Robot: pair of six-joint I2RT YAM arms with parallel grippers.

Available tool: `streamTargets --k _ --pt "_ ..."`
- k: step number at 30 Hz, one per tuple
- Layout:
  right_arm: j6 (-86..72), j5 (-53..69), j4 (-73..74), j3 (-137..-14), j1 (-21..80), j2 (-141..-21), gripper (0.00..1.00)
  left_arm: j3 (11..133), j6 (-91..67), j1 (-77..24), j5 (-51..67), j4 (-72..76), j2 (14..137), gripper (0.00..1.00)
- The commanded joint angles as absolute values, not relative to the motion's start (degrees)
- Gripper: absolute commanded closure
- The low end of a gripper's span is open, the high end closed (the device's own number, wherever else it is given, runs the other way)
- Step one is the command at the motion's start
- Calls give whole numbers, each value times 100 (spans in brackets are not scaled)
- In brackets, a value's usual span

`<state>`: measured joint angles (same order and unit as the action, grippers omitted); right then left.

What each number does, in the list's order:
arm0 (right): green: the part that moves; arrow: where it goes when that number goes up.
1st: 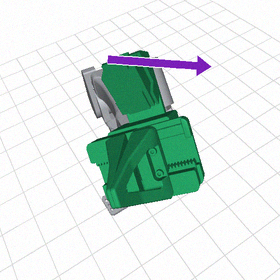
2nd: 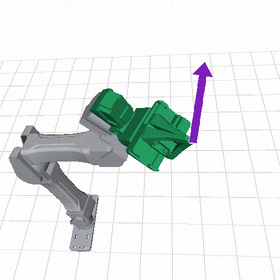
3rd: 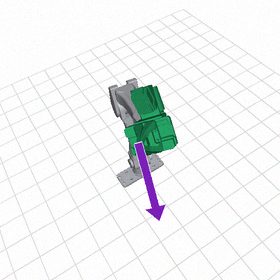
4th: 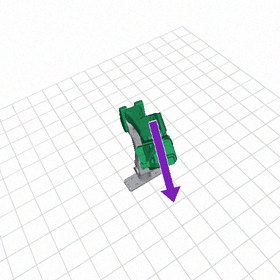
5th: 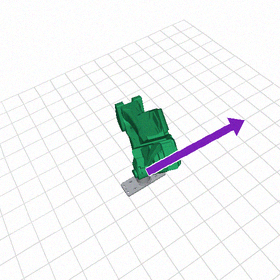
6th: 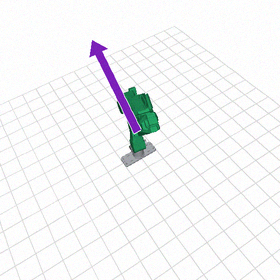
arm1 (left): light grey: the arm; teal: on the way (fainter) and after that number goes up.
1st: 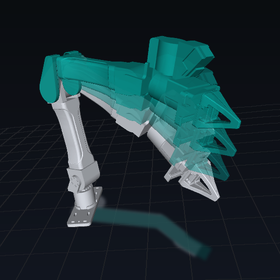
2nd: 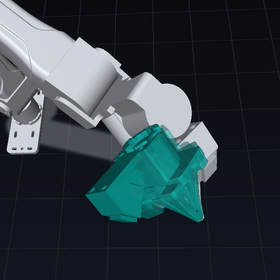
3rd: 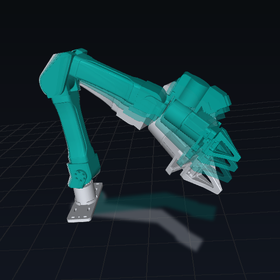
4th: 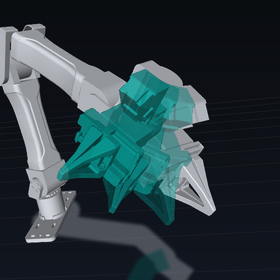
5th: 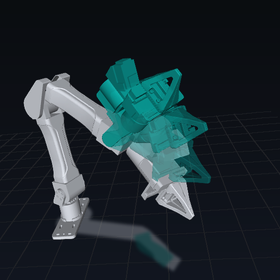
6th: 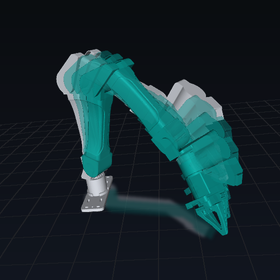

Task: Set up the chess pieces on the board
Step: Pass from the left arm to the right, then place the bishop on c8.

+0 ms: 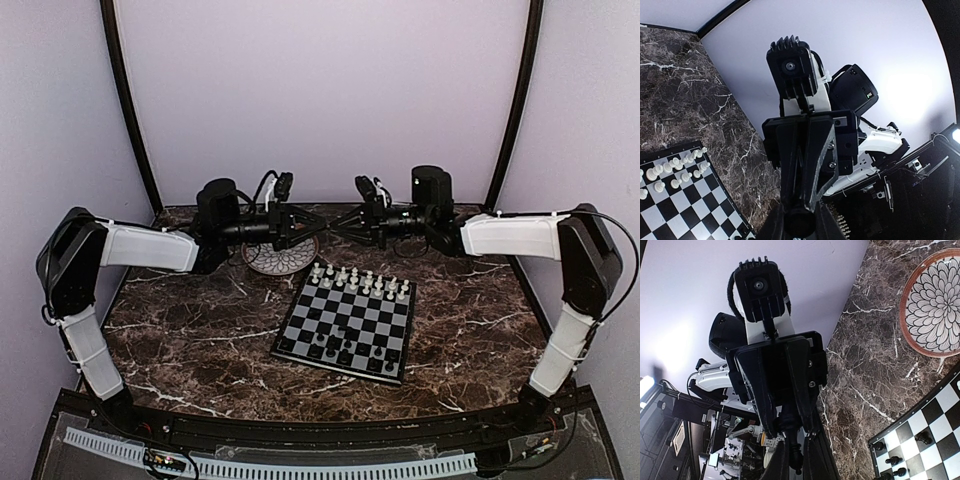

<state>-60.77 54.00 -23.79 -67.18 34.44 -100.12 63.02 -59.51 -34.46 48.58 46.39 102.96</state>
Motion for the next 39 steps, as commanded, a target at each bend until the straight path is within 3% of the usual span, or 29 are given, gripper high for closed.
streamTargets --k 1,5,10,21,30,39 --pt "-5904 5478 -2295 -7037 3465 -10037 100 6372 -5656 -3472 4716 4247 10060 72" --pt "-5349 5256 -1477 -7296 3401 -9937 100 6414 -5038 -3451 4355 3465 9822 52" --pt "-3898 4567 864 -7988 3357 -9826 100 6309 -4242 -3329 3928 2496 9274 41" --pt "-2441 2672 4050 -8848 3609 -9865 100 5825 -2994 -3143 2964 617 8264 38" --pt "-2078 1137 6175 -10162 4533 -10571 100 5840 -2672 -3100 2385 44 8072 38" --pt "-1653 484 7525 -11157 5570 -11594 100 5825 -2612 -3045 2210 -371 8047 37"
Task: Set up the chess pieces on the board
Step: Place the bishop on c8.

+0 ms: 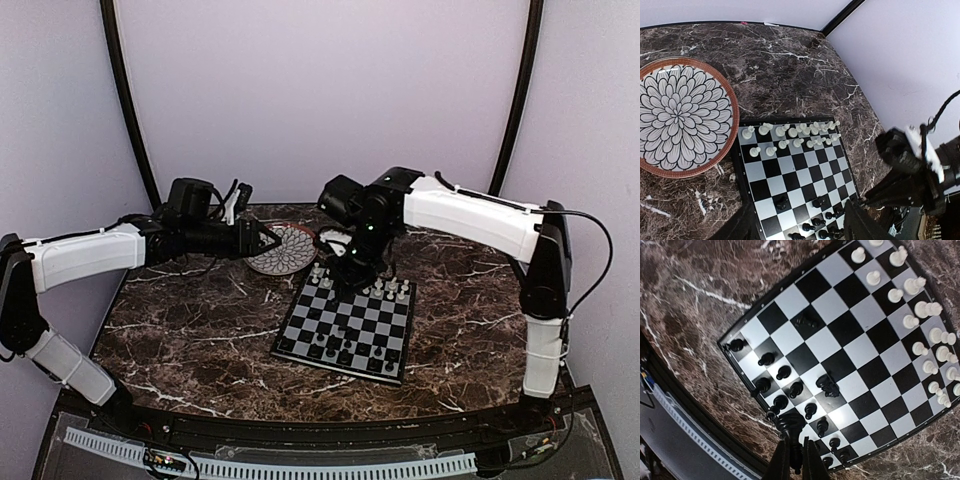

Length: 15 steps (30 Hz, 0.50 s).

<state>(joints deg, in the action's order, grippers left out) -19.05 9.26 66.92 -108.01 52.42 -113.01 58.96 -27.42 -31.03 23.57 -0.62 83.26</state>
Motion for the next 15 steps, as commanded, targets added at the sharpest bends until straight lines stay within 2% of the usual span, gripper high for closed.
streamTargets --k 1,15 --pt "-1637 484 7547 -11228 5655 -11664 100 5822 -2607 -3029 2209 -388 8044 37" --pt "-1678 247 8044 -13300 6270 -13111 100 5660 -2538 -2940 2254 -768 7792 38"
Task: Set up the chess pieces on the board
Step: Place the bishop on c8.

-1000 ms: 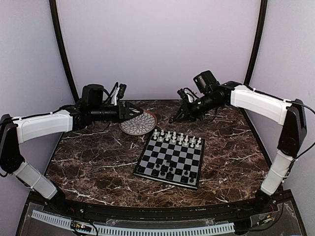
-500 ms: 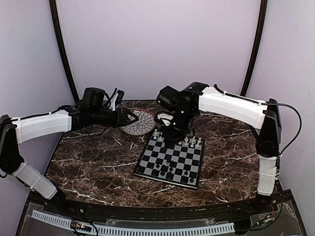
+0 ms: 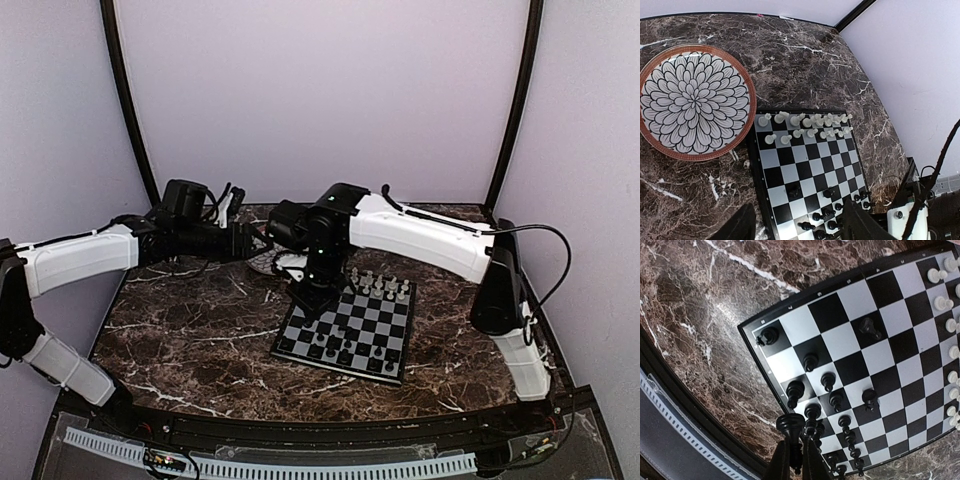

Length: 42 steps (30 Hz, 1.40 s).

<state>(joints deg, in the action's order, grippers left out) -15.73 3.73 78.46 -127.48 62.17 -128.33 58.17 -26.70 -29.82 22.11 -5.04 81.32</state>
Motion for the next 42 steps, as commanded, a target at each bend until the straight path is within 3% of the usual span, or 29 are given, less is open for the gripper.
streamTargets --k 1,14,29,42 --pt "-1709 258 8073 -13426 6281 -13208 100 5614 -2508 -2937 2282 -793 7736 38" --pt "-2132 668 8127 -13905 6433 -13739 100 5386 -2195 -2927 2516 -1153 7543 38" --pt "-2692 459 8139 -10981 6416 -11431 100 5453 -2297 -2919 2478 -966 7897 38" --pt "-2472 261 8143 -10525 6414 -11689 100 5822 -2255 -2909 2445 -1000 8250 38"
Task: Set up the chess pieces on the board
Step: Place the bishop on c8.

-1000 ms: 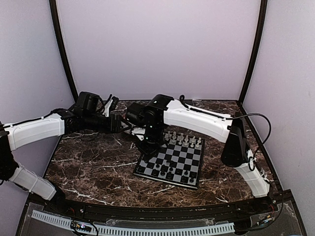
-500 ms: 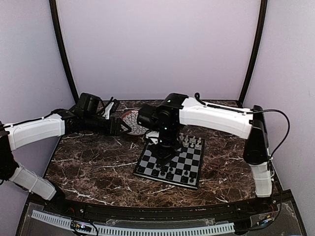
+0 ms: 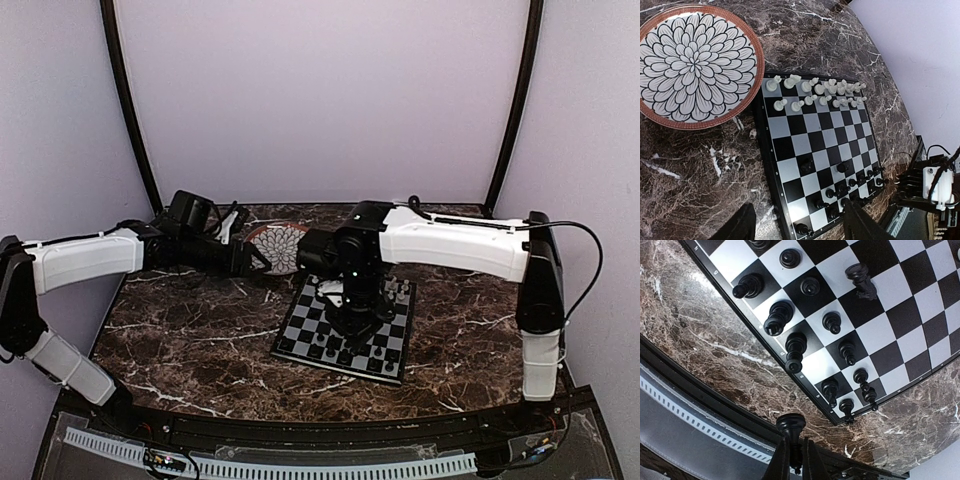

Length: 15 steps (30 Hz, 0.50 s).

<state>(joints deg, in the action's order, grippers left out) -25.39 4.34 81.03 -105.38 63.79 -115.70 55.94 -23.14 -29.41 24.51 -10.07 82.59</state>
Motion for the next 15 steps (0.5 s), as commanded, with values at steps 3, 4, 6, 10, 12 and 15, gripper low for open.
streamTargets --k 3,4,6,10,12,15 --pt "-2365 160 8139 -10496 6411 -11775 100 5835 -2205 -2909 2413 -1053 8268 38" --pt "-2342 140 8139 -10492 6409 -11803 100 5842 -2182 -2905 2411 -1065 8274 38" --pt "-2311 109 8136 -10489 6401 -11865 100 5851 -2160 -2897 2411 -1076 8290 38" --pt "-2219 19 8139 -10497 6391 -11988 100 5902 -2145 -2877 2432 -1092 8342 38" --pt "-2190 18 8139 -10496 6390 -12040 100 5932 -2138 -2870 2432 -1112 8371 38" --pt "-2143 21 8139 -10442 6389 -12104 100 5927 -2142 -2863 2426 -1115 8373 38"
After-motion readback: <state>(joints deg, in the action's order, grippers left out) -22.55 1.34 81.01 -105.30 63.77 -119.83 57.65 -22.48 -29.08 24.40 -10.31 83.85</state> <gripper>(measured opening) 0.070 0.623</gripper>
